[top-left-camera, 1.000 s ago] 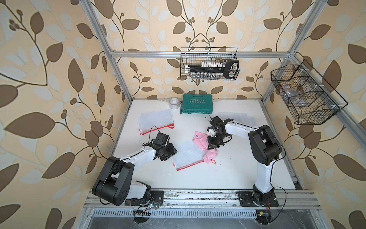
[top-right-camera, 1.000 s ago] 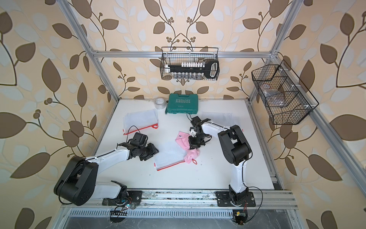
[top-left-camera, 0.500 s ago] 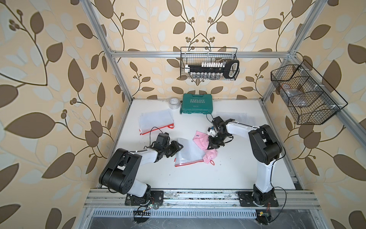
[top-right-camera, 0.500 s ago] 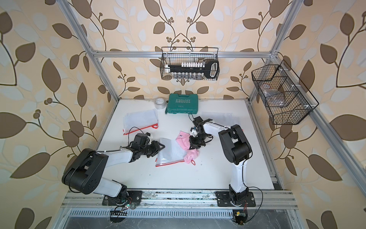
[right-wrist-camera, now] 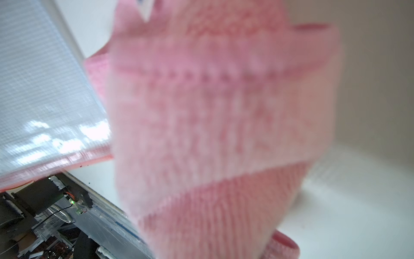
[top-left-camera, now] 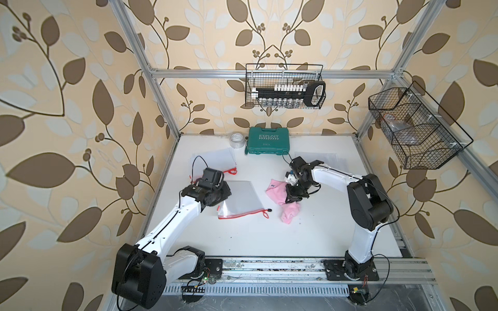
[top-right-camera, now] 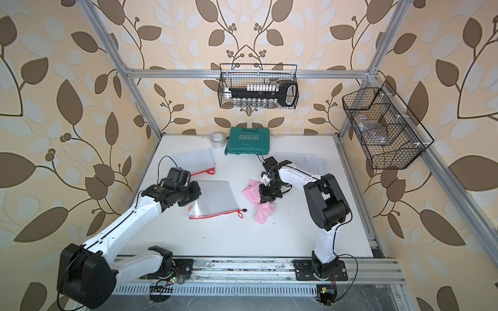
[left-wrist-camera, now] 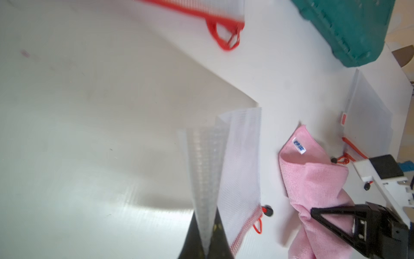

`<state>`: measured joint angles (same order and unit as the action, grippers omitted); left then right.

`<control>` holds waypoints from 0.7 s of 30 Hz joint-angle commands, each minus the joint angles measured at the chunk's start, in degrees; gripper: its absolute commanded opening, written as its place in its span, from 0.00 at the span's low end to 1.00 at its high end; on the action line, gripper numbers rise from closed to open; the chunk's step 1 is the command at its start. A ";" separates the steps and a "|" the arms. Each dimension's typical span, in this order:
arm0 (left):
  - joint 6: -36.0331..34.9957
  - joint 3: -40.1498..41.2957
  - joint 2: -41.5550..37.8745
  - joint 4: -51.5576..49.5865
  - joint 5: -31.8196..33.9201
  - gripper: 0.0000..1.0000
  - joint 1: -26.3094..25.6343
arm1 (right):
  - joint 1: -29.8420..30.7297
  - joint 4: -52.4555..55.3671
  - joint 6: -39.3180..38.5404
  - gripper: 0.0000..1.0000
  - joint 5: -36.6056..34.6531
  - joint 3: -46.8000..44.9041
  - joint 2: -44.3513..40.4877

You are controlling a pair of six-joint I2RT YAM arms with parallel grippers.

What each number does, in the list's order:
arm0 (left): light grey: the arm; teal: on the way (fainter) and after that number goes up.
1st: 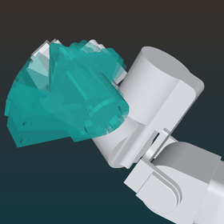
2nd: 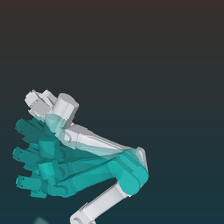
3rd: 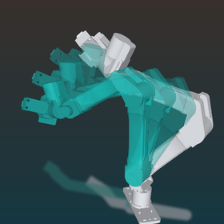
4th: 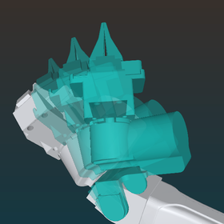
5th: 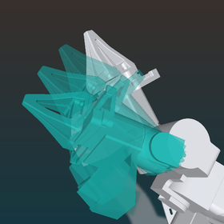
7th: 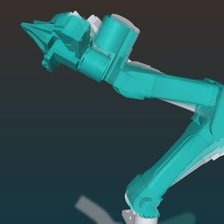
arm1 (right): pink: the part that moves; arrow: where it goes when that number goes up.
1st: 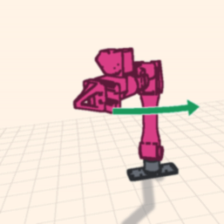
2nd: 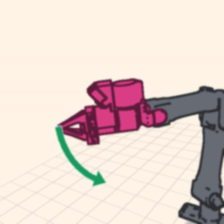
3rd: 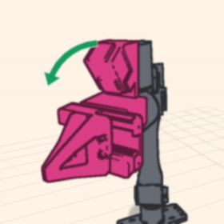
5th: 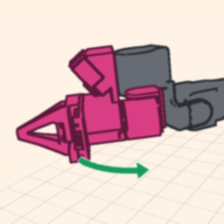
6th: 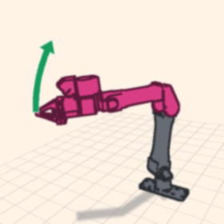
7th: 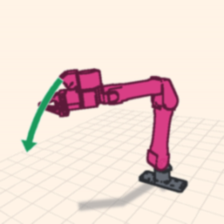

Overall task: Wipe the document bag
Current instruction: Adjust the document bag at the center of the board.

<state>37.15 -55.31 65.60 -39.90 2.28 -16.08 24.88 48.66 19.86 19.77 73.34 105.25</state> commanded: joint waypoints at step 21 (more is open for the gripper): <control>-7.52 -43.18 50.76 -33.40 25.47 0.00 -32.55 | -8.00 0.25 3.10 0.00 -10.39 -4.35 -5.44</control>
<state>30.26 -98.15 117.60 -79.31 37.39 -48.42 17.10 48.31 23.11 10.41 69.56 101.34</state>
